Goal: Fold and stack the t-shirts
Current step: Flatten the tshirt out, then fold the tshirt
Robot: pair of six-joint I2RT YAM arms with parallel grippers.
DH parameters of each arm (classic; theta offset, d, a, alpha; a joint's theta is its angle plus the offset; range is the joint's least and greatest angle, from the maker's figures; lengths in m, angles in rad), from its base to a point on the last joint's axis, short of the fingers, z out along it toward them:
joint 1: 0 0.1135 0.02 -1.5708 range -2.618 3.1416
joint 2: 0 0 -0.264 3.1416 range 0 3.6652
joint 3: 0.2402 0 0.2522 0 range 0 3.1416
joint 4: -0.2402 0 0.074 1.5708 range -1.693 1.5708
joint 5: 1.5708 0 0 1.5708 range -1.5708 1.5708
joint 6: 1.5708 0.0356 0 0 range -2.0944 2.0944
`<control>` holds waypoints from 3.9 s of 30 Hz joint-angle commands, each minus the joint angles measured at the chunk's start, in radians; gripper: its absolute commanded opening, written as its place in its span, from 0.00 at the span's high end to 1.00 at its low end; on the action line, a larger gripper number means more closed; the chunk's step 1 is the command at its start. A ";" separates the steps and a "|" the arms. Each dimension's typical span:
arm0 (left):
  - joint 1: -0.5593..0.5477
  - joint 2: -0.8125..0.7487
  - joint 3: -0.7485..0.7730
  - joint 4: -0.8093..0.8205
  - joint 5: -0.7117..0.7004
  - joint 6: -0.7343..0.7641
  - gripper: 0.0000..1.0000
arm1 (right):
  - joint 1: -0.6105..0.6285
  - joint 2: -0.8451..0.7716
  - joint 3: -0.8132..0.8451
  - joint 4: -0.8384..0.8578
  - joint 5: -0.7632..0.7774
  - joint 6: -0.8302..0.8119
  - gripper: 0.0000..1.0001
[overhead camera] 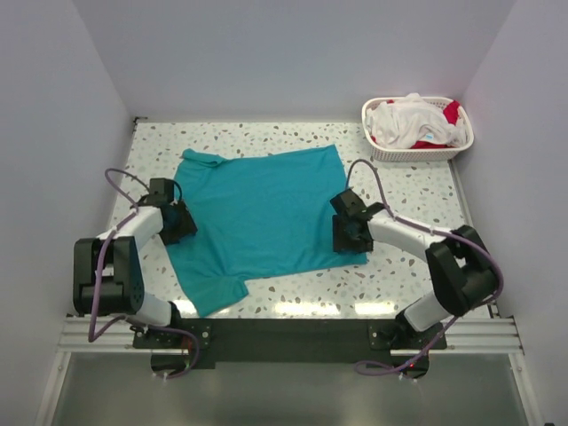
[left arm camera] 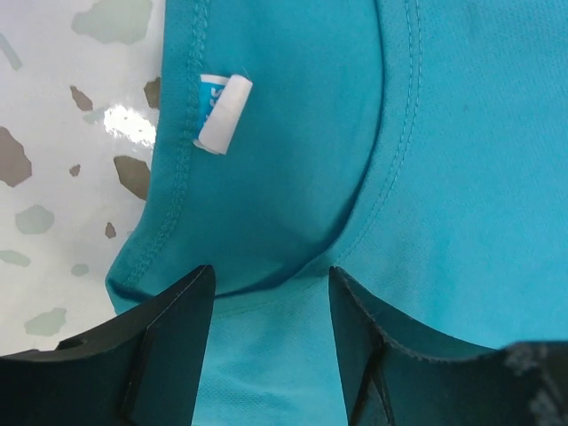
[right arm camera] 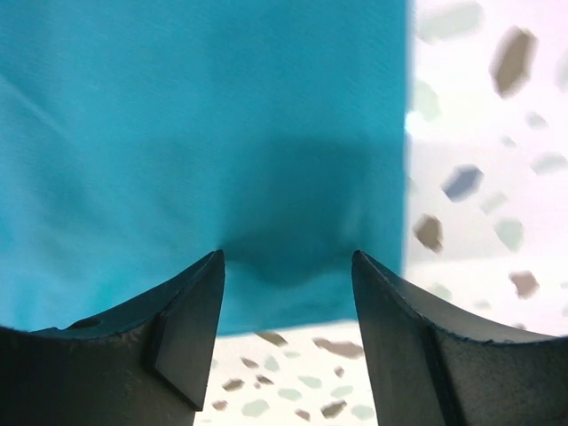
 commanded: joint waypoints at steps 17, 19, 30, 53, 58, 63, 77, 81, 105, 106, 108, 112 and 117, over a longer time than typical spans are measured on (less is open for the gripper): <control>0.137 0.429 0.614 0.146 0.196 -0.170 0.35 | -0.073 0.177 0.444 0.155 -0.081 -0.148 0.40; 0.137 0.503 0.731 0.149 0.196 -0.170 0.37 | -0.079 0.223 0.495 0.185 -0.105 -0.164 0.41; 0.144 0.814 1.018 0.229 0.224 -0.150 0.46 | -0.085 0.436 0.665 0.229 -0.167 -0.247 0.42; 0.141 0.865 1.098 0.235 0.313 -0.135 0.93 | -0.136 0.553 0.811 0.252 -0.133 -0.268 0.42; 0.141 0.813 1.084 0.224 0.322 -0.144 0.97 | -0.179 0.626 0.894 0.274 -0.150 -0.279 0.46; 0.139 0.778 1.041 0.227 0.333 -0.159 0.98 | -0.216 0.735 1.056 0.219 -0.165 -0.334 0.53; 0.136 0.747 0.998 0.228 0.348 -0.152 1.00 | -0.351 0.927 1.271 0.229 -0.270 -0.369 0.51; 0.136 0.746 0.992 0.226 0.345 -0.149 1.00 | -0.371 0.970 1.328 0.214 -0.345 -0.362 0.50; 0.139 0.726 0.986 0.209 0.356 -0.139 1.00 | -0.394 1.026 1.441 0.140 -0.460 -0.320 0.98; 0.139 0.718 0.989 0.208 0.354 -0.139 1.00 | -0.394 1.013 1.425 0.148 -0.452 -0.328 1.00; 0.141 0.703 1.000 0.197 0.353 -0.142 1.00 | -0.395 0.980 1.400 0.163 -0.431 -0.336 1.00; 0.144 0.670 1.015 0.178 0.354 -0.150 1.00 | -0.403 0.877 1.334 0.195 -0.423 -0.340 1.00; 0.145 0.612 1.009 0.129 0.348 -0.150 1.00 | -0.406 0.806 1.302 0.182 -0.419 -0.349 1.00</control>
